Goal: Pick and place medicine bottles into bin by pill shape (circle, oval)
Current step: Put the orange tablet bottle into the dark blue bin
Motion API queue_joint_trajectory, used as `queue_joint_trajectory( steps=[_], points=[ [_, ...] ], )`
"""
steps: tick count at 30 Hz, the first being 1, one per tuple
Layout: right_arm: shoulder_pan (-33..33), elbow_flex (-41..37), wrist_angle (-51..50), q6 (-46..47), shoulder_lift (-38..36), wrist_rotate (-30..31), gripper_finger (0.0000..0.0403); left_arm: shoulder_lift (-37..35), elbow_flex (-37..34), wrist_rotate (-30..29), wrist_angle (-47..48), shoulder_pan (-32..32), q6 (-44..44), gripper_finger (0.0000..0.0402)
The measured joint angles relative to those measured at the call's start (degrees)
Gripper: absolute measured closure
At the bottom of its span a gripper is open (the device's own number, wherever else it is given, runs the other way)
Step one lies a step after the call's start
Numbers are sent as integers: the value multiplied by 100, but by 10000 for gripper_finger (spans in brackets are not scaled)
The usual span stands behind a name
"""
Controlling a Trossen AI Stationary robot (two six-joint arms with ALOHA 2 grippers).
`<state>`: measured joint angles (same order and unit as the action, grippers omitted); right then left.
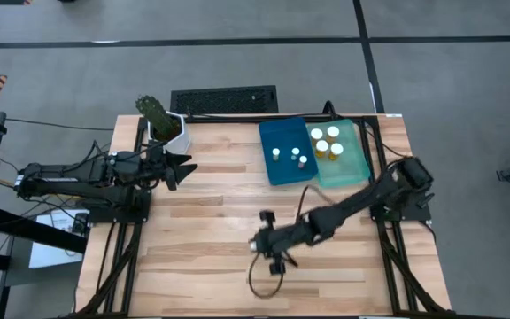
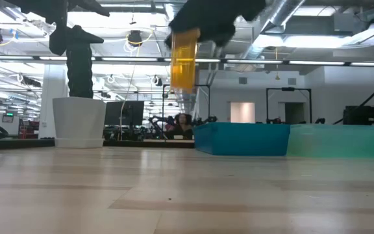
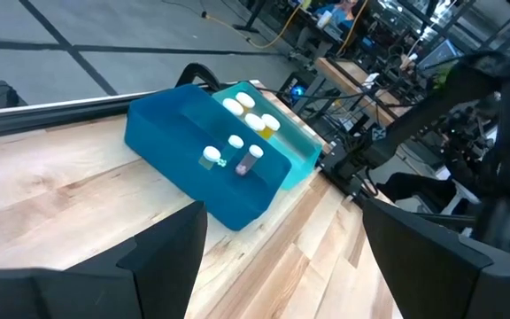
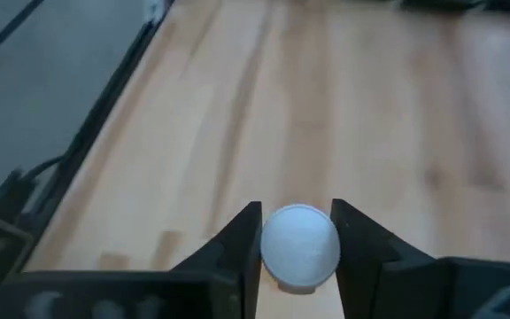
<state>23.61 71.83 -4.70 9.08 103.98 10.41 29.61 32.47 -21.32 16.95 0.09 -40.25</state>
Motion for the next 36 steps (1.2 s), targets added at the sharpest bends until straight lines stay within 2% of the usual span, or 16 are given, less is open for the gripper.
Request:
queue_joint_trajectory(
  steps=[7,9,16,20,23,26,30,36],
  points=[
    [-838,-44,-1250,-685,-1344,182,273,0,1,-2,-2,-1,0,105],
    [-1156,-252,-1255,-799,-1756,288,271,2,1,-2,-1,1,-2,105],
    [-2326,-1670,-1243,-739,-3205,327,277,0,0,-10,8,-1,-2,105],
    [-2943,-2514,-610,-703,-3649,322,279,0,2,-156,10,-1,-4,105],
    [-3348,-2989,-75,-619,-3725,290,276,0,0,-195,11,1,-4,105],
    [-3682,-3270,501,-590,-3605,9,274,2,1,-195,15,-1,-4,105],
    [-3964,-3296,881,-639,-3221,-228,275,1,0,-207,28,0,-4,105],
    [-4010,-3298,1503,-640,-2481,-463,273,0,0,-351,30,1,-4,105]
  ],
)
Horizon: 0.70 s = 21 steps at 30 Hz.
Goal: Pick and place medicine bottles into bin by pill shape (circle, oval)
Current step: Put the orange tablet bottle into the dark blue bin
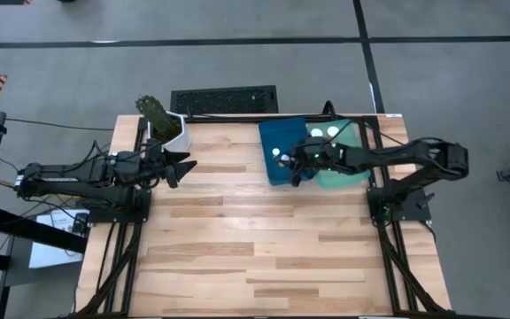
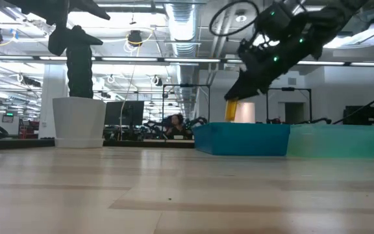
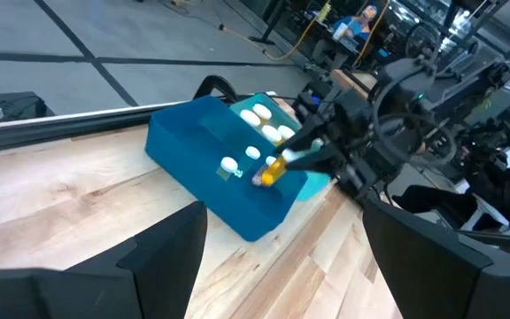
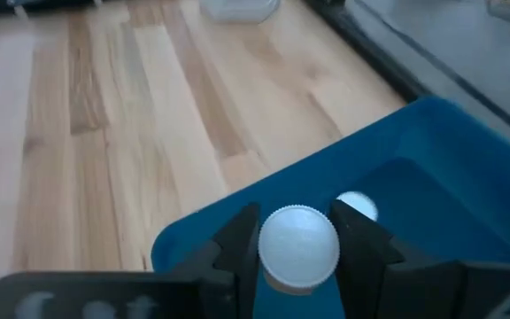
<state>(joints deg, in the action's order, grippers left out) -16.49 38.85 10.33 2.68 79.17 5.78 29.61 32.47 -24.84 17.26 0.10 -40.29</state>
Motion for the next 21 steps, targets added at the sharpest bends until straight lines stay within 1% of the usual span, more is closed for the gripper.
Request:
queue_joint_trajectory(
  steps=[5,13,18,21],
  points=[
    [-1,0,313,72,517,-7,275,0,0,-5,0,0,-3,105],
    [-11,2,507,174,1068,-7,271,0,0,-3,0,0,-50,105],
    [-11,2,585,186,1303,-9,274,2,0,-3,2,0,-50,105],
    [-11,2,613,188,1314,-7,274,2,2,-1,2,-2,-50,105]
  ],
)
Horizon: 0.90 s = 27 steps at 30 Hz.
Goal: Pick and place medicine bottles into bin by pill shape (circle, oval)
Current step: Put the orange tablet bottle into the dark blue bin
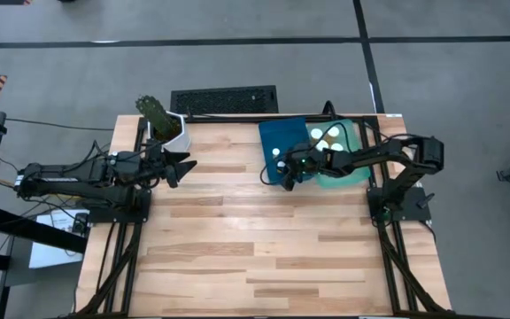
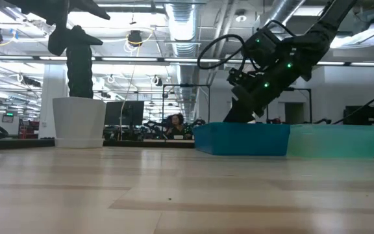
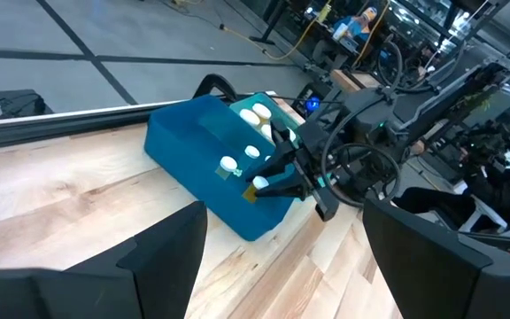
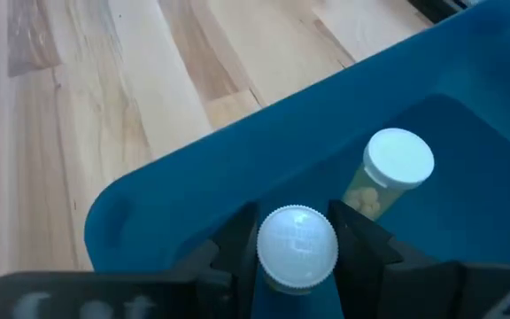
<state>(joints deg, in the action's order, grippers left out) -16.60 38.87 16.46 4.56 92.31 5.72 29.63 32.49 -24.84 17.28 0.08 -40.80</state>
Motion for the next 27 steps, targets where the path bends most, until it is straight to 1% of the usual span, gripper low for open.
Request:
queue_joint_trajectory(
  steps=[9,18,27],
  points=[
    [-71,0,-41,7,-2,2,265,0,-2,0,0,1,0,105],
    [-125,0,-119,-11,-2,4,247,0,-2,0,0,1,1,105],
    [-125,0,-121,-52,-7,20,240,-1,-2,-1,0,0,2,105]
  ],
)
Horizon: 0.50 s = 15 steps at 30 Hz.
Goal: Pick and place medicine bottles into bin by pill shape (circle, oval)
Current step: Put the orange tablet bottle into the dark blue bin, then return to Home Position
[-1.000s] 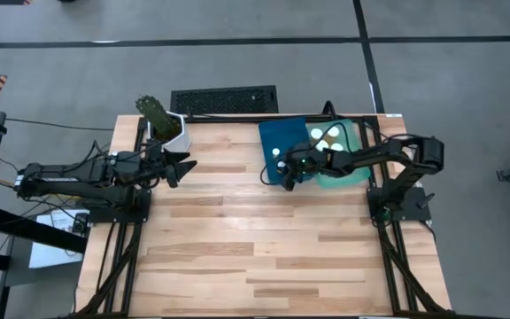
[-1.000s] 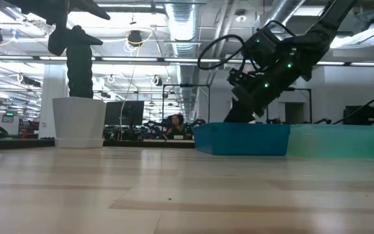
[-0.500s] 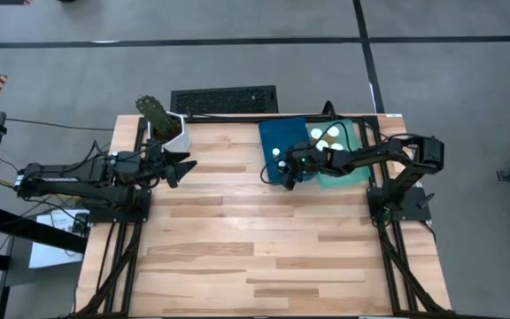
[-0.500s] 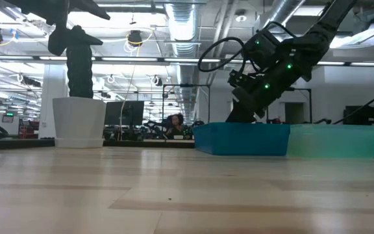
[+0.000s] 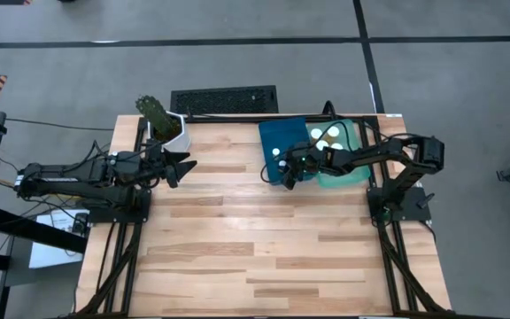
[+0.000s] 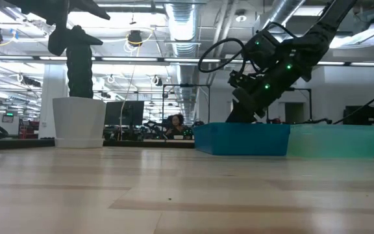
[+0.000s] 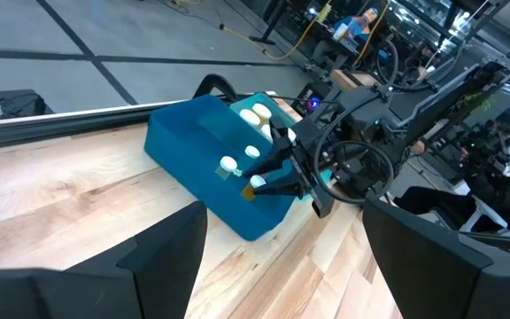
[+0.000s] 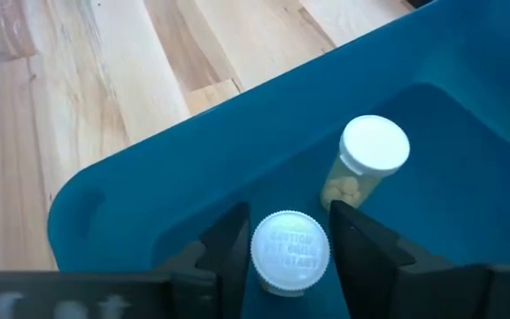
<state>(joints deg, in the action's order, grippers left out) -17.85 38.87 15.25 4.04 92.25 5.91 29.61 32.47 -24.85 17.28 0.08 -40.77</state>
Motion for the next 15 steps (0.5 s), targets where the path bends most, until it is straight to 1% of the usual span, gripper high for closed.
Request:
queue_joint_trajectory(
  steps=[3,10,12,15],
  points=[
    [2,0,13,-9,0,0,222,1,0,1,0,0,0,105],
    [2,3,-4,-3,-231,2,154,0,2,0,0,0,0,105],
    [0,2,10,-6,-379,8,145,1,0,1,0,2,0,105],
    [-28,4,-41,-12,-697,24,143,-1,1,0,0,2,0,105]
  ],
)
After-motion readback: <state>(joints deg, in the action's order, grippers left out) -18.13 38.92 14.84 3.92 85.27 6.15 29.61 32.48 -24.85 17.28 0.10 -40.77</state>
